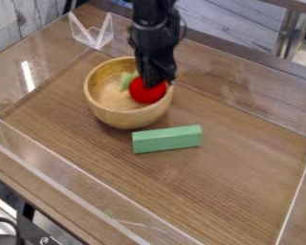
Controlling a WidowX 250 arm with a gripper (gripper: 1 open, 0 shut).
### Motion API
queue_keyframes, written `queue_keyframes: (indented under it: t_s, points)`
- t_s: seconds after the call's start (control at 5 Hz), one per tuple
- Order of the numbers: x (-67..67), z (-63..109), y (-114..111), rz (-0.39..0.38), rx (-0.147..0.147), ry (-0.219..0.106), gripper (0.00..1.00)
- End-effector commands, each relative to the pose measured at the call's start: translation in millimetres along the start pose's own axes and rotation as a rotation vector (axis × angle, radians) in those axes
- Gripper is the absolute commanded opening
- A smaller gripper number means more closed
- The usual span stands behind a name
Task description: Move the red fruit to the left
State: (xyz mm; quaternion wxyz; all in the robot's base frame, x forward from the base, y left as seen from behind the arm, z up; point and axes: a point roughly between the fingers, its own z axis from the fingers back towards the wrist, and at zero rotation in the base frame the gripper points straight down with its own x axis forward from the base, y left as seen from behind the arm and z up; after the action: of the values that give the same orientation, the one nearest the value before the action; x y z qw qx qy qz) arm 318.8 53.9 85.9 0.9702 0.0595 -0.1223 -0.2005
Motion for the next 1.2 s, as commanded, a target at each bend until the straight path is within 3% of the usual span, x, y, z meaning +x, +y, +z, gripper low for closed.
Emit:
queue_keyframes:
  t_s: [0.0, 0.2, 0.4, 0.8, 1.0]
  points:
    - [11.6, 42.3, 14, -0.024, 0.044, -0.104, 0.0]
    - [18.5, 68.8, 29, 0.017, 0.069, -0.13, 0.0]
    - [15.3, 78.7, 52, 0.065, 0.088, -0.121, 0.0]
    - [-17.9, 69.1, 85, 0.07, 0.077, -0.085, 0.0]
    - [-22.6, 62.0, 95, 0.051, 0.065, -0.077, 0.0]
